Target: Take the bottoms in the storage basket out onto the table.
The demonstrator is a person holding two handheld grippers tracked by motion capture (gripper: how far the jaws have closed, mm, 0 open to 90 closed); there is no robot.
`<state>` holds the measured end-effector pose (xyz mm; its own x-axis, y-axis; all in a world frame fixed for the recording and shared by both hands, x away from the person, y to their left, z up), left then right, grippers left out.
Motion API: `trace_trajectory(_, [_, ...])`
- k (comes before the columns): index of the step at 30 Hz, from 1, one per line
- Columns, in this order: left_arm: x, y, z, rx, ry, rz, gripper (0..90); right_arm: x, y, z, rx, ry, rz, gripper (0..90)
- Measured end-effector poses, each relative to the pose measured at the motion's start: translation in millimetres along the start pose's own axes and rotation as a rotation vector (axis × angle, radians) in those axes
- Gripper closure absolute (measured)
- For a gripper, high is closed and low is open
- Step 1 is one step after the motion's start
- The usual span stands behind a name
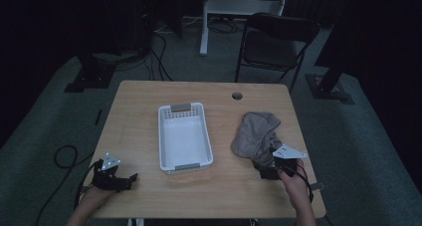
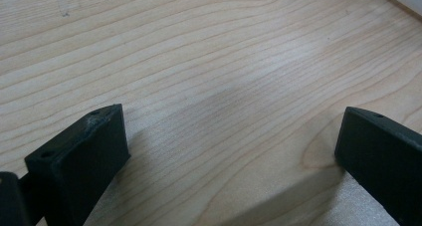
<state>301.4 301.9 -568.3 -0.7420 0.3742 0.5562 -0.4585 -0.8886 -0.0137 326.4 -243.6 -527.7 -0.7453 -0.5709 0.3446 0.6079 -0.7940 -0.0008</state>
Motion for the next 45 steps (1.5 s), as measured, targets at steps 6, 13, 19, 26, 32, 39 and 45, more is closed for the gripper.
trace_trajectory(6, [0.0, 0.0, 0.0, 0.001, 0.0, 0.0, 0.7, 4.1, -8.9, -8.2, -0.008, -0.009, 0.023, 12.8])
trace_trajectory(13, [0.0, 0.0, 0.0, 0.0, 0.0, 0.0, 0.7, 3.8, -20.0, -18.9, 0.013, -0.046, 0.073, 12.9])
trace_trajectory(19, [0.0, 0.0, 0.0, 0.0, 0.0, 0.0, 0.7, 3.3, -24.4, -25.8, 0.02, -0.073, 0.09, 12.7])
trace_trajectory(26, [0.0, 0.0, 0.0, 0.0, 0.0, 0.0, 0.7, 4.3, -30.5, -31.6, 0.018, -0.086, 0.125, 12.7])
trace_trajectory(32, [0.0, 0.0, 0.0, 0.0, 0.0, 0.0, 0.7, 1.5, -38.5, -36.8, 0.033, -0.125, 0.177, 12.7])
trace_trajectory(39, [0.0, 0.0, 0.0, 0.0, 0.0, 0.0, 0.7, -4.6, -46.8, -40.0, 0.05, -0.148, 0.219, 12.6])
trace_trajectory(45, [0.0, 0.0, 0.0, 0.0, 0.0, 0.0, 0.7, -7.4, -53.0, -37.8, 0.075, -0.145, 0.26, 12.2])
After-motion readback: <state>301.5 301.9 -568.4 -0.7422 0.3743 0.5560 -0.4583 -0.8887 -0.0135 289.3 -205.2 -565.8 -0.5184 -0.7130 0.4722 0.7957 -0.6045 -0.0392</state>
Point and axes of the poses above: each handheld gripper's, and its own axes: x roughly backward along the jaws, z roughly out of its top, y roughly to its right, the point moved 3 cm from there along -x, roughly forward along the jaws, and after that the axes turned 13 degrees about y, right-handed, at the moved point
